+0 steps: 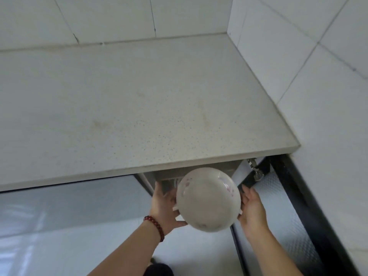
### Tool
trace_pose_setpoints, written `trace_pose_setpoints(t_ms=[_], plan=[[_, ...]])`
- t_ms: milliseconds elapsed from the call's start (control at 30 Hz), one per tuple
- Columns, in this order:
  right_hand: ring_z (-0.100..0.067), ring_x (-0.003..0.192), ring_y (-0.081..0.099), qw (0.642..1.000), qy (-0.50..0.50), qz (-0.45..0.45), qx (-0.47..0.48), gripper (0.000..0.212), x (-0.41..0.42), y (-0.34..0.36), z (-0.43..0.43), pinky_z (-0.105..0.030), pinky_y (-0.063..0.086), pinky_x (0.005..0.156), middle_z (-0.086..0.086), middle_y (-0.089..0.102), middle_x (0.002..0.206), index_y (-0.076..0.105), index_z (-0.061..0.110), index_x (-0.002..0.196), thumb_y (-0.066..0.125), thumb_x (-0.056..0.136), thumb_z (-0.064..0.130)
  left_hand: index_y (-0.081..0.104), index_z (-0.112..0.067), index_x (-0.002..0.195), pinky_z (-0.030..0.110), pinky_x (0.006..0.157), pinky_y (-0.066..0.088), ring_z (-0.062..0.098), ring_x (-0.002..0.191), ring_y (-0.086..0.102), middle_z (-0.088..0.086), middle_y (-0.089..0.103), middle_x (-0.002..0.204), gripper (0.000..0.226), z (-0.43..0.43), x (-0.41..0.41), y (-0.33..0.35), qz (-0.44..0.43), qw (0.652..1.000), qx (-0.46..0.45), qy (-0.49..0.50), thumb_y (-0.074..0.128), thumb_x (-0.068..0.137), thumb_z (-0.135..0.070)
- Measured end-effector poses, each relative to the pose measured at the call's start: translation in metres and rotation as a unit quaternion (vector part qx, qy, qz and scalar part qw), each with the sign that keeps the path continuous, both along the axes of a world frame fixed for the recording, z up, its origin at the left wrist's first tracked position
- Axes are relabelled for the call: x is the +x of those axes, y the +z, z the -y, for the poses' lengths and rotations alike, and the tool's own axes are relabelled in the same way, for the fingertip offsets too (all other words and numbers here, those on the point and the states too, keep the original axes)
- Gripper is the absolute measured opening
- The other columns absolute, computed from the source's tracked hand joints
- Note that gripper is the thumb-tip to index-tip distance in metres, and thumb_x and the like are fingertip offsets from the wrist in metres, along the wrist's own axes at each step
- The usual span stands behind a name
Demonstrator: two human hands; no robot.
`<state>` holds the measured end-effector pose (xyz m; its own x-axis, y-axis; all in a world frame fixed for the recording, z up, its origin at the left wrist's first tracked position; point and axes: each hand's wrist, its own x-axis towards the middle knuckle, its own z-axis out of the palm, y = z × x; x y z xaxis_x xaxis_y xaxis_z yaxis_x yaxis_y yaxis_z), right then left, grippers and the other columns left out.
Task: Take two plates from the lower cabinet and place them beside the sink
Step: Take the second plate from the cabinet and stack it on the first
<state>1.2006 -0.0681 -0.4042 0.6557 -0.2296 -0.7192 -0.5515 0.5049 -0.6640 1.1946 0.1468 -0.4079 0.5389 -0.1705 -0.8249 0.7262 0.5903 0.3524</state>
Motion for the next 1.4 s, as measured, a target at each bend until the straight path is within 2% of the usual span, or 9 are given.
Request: trace_pose_setpoints(t_ms=[167,367,567,667,800,933,1000,1133,1400], plan=[[-0.017,0.099,0.058,0.999,0.031,-0.014,-0.018,0.030,-0.026,0.063,0.010,-0.035,0.044,0.071,-0.001,0.064,0.117,0.061,0.023,0.114,0.042,0.096,0.037,0.043,-0.021,0.137,0.066,0.101,0.031,0.038,0.129,0.040,0.003,0.040,0.147,0.083,0.012,-0.028,0.064,-0.030,0.999,0.020,0.028,0.019,0.081,-0.077],[-0.013,0.094,0.058,0.999,0.052,0.000,-0.017,0.025,-0.036,0.131,0.017,-0.040,0.043,0.088,0.008,0.065,0.098,0.060,0.028,0.106,0.039,0.097,0.038,0.047,-0.019,0.132,0.066,0.097,0.034,0.038,0.127,0.042,0.003,0.041,0.146,0.080,0.018,-0.053,0.128,-0.023,0.997,0.025,0.064,0.018,0.083,-0.075],[-0.021,0.092,0.063,0.994,0.102,0.008,-0.046,0.028,-0.042,0.181,0.015,-0.044,0.048,0.088,-0.010,0.069,0.096,0.067,0.018,0.100,0.044,0.096,0.032,0.053,-0.017,0.124,0.065,0.099,0.035,0.036,0.119,0.049,0.004,0.056,0.125,0.073,0.019,-0.067,0.173,0.003,0.996,0.041,0.075,0.024,0.085,-0.072],[-0.016,0.081,0.060,0.992,0.115,0.021,-0.040,0.027,-0.044,0.192,0.011,-0.039,0.047,0.076,0.001,0.068,0.084,0.065,0.025,0.084,0.043,0.097,0.033,0.055,-0.017,0.121,0.064,0.090,0.042,0.033,0.115,0.052,0.003,0.058,0.121,0.070,0.018,-0.074,0.184,0.014,0.994,0.056,0.089,0.027,0.086,-0.070],[-0.017,0.097,0.061,0.993,0.109,0.031,-0.012,0.033,-0.040,0.204,0.008,-0.037,0.046,0.074,0.002,0.067,0.107,0.059,0.025,0.119,0.040,0.097,0.039,0.056,-0.016,0.118,0.065,0.090,0.042,0.036,0.116,0.052,0.005,0.055,0.129,0.071,0.009,-0.081,0.196,0.013,0.993,0.033,0.117,0.028,0.084,-0.072],[-0.017,0.092,0.062,0.990,0.128,0.066,-0.004,0.029,-0.029,0.222,-0.008,-0.035,0.047,0.072,0.002,0.069,0.100,0.065,0.021,0.099,0.041,0.096,0.037,0.057,-0.016,0.115,0.062,0.086,0.045,0.036,0.114,0.052,0.004,0.054,0.129,0.070,-0.006,-0.079,0.215,0.032,0.989,0.034,0.141,0.029,0.084,-0.072],[-0.014,0.092,0.061,0.989,0.131,0.075,-0.011,0.030,-0.024,0.229,-0.020,-0.035,0.046,0.073,0.003,0.067,0.103,0.062,0.021,0.109,0.041,0.096,0.038,0.058,-0.017,0.112,0.060,0.079,0.047,0.037,0.115,0.051,0.004,0.055,0.128,0.068,-0.016,-0.077,0.224,0.039,0.988,0.038,0.148,0.028,0.084,-0.071],[-0.023,0.112,0.058,0.987,0.141,0.073,-0.001,0.041,-0.015,0.233,-0.047,-0.044,0.045,0.097,-0.004,0.060,0.127,0.055,0.022,0.126,0.037,0.097,0.044,0.058,-0.019,0.116,0.061,0.087,0.043,0.036,0.114,0.052,0.003,0.055,0.129,0.070,-0.045,-0.075,0.238,0.056,0.985,0.048,0.154,0.027,0.083,-0.073],[-0.022,0.117,0.051,0.972,0.214,0.098,-0.016,0.043,0.001,0.254,-0.144,-0.043,0.042,0.087,-0.003,0.055,0.129,0.052,0.025,0.129,0.032,0.097,0.045,0.051,-0.017,0.129,0.065,0.096,0.037,0.037,0.112,0.053,0.004,0.053,0.134,0.078,-0.137,-0.080,0.265,0.070,0.977,0.056,0.194,0.026,0.082,-0.074]])
